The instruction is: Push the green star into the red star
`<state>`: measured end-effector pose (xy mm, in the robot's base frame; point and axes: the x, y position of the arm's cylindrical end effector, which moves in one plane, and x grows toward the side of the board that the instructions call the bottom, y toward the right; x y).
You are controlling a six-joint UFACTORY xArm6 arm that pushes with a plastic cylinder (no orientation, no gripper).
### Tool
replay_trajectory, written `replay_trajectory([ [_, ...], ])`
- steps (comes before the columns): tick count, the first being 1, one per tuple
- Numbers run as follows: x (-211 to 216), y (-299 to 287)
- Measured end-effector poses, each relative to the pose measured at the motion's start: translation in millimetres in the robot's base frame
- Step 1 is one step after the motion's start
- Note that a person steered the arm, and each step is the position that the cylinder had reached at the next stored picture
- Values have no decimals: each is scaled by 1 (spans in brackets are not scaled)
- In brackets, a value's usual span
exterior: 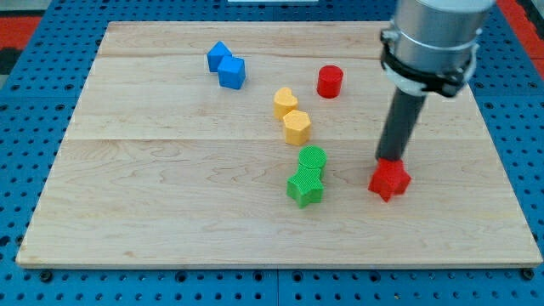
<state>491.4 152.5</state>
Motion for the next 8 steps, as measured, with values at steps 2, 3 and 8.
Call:
replay_trajectory([
  [2, -43, -16],
  [3, -34, -91],
  [8, 20, -147],
])
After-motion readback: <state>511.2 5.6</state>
